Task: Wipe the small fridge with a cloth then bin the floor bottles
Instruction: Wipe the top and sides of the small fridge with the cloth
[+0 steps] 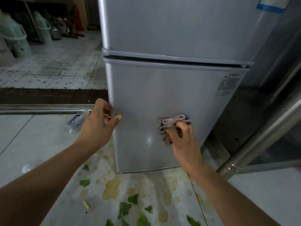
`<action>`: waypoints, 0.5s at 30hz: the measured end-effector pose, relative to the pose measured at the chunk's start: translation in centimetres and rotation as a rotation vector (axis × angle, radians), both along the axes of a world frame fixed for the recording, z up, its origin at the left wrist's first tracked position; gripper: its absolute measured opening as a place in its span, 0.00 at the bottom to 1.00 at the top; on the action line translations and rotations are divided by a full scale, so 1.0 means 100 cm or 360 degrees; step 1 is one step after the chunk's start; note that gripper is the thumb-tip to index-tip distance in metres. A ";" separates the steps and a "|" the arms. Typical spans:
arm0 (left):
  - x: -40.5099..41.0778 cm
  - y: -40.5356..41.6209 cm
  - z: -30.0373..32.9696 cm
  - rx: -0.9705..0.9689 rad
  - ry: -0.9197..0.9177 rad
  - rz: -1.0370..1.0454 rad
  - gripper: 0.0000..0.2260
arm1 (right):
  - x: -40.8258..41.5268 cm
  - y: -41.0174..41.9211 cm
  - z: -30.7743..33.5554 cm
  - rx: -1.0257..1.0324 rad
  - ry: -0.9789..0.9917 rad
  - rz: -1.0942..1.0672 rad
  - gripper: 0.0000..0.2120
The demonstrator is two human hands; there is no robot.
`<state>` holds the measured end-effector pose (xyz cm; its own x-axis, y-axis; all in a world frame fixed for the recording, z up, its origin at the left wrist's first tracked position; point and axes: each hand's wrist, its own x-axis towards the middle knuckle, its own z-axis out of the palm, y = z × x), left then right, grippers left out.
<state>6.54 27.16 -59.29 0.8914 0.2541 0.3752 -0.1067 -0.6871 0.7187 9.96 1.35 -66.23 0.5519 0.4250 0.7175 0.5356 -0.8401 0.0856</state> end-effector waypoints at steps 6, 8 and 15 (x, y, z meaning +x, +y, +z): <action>0.001 0.000 -0.002 0.0022 -0.0030 -0.0007 0.13 | 0.013 0.004 0.066 0.0890 -0.0112 -0.0140 0.15; 0.002 0.001 -0.004 0.0019 -0.0067 -0.0017 0.13 | 0.017 0.000 0.068 0.0932 -0.0212 -0.0139 0.15; 0.001 0.001 -0.005 -0.0016 -0.0081 -0.0059 0.13 | 0.003 -0.008 -0.002 0.1081 0.0217 -0.0328 0.14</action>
<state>6.62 27.27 -59.83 0.8800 0.2253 0.4181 -0.1685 -0.6750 0.7184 10.24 0.58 -66.47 0.6760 -0.2127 0.7055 0.3293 -0.7693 -0.5475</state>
